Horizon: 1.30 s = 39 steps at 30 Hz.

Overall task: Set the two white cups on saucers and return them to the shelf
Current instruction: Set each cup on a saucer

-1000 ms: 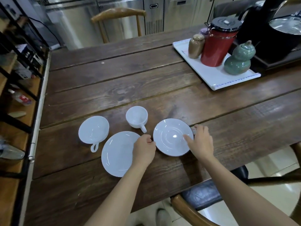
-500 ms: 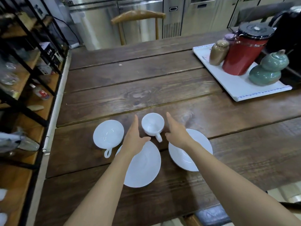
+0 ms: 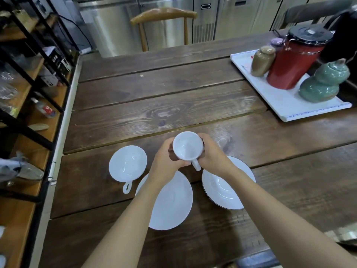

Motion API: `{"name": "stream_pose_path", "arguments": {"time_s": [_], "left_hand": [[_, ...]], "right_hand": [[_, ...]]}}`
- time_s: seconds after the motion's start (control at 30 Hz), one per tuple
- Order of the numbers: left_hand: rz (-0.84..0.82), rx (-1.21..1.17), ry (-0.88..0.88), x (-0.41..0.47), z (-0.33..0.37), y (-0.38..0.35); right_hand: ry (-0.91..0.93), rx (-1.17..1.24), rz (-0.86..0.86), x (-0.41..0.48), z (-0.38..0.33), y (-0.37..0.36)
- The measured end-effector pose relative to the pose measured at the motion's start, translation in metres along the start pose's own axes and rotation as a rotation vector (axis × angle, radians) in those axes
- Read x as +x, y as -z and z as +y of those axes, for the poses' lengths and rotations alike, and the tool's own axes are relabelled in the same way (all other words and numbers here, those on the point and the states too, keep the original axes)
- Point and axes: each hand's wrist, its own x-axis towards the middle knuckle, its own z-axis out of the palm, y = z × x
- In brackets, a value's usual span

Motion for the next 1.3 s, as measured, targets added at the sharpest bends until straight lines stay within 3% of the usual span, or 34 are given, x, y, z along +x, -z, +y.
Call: {"name": "stream_pose_path", "arguments": {"time_s": [0.5,1.2,1.3], "left_hand": [[-0.278,0.179,-0.081,-0.026,0.009,-0.066],[-0.344,0.323,-0.064,-0.041,-0.007,-0.083],[-0.337,0.323,-0.070,-0.042,-0.002,-0.072]], "right_hand": [[-0.073,-0.052,0.071,-0.086,0.036,0.054],[-0.154,-0.135,-0.013,-0.112,0.064,0.063],[-0.184,-0.203,0.068,-0.115,0.056,0.074]]}}
